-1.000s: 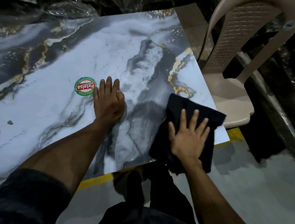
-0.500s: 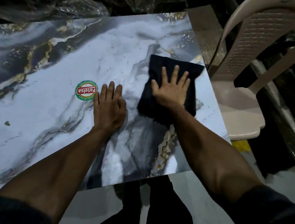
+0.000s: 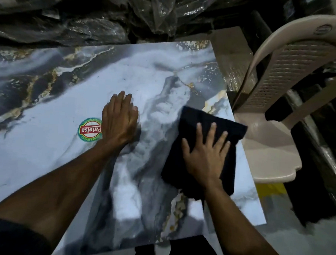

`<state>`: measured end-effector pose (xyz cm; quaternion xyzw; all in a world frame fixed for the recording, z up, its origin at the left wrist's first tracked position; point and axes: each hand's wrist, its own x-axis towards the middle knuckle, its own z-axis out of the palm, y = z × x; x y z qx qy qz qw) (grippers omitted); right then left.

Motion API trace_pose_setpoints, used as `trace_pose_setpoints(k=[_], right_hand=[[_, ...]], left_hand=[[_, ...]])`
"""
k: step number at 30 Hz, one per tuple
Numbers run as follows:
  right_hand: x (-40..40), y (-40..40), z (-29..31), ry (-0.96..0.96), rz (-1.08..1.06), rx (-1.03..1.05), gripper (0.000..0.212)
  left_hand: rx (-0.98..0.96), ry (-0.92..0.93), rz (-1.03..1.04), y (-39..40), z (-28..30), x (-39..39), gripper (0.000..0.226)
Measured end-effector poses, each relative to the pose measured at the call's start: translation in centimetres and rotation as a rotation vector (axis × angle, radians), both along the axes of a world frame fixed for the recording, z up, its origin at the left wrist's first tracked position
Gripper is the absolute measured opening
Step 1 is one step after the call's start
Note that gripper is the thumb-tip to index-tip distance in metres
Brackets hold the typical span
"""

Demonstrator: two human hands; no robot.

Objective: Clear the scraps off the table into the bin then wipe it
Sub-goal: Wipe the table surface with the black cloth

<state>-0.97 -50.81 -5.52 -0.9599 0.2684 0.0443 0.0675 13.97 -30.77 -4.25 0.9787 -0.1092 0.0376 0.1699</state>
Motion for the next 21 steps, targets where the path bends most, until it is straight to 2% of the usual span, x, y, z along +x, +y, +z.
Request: trace_pose_setpoints(k=[2, 4, 6, 10, 13, 16, 19, 21], right_hand=[[1.9, -2.4, 0.8, 0.028, -0.069, 0.037, 0.073], [12.3, -7.0, -0.9, 0.072, -0.079, 0.060, 0.074], [15.4, -8.4, -0.6, 0.046, -0.094, 0.050, 0.075], [20.7, -8.0, 0.6, 0.038, 0.015, 0.070, 0.074], [24.8, -5.1, 0.6, 0.049, 0.175, 0.081, 0.073], [25.3, 0.0, -0.1, -0.009, 0.378, 0.043, 0.070], [21.5, 3.3, -0.7, -0.066, 0.519, 0.060, 0.067], [17.8, 3.6, -1.0, -0.097, 0.540, 0.080, 0.066]], left_hand=[[0.055, 0.040, -0.041, 0.3, -0.1, -0.9, 0.066], [0.077, 0.159, 0.051, -1.7, -2.1, 4.3, 0.074], [0.077, 0.120, 0.050, -1.6, -1.5, 3.6, 0.079], [0.040, 0.093, 0.045, -1.7, -0.7, 2.3, 0.072], [0.011, 0.082, 0.066, -1.8, -0.8, 2.5, 0.069], [0.010, 0.039, 0.095, -1.4, -1.5, 2.6, 0.065], [0.028, 0.021, 0.114, -1.2, -2.0, 2.6, 0.063], [0.038, 0.036, 0.130, -1.1, -2.0, 2.7, 0.063]])
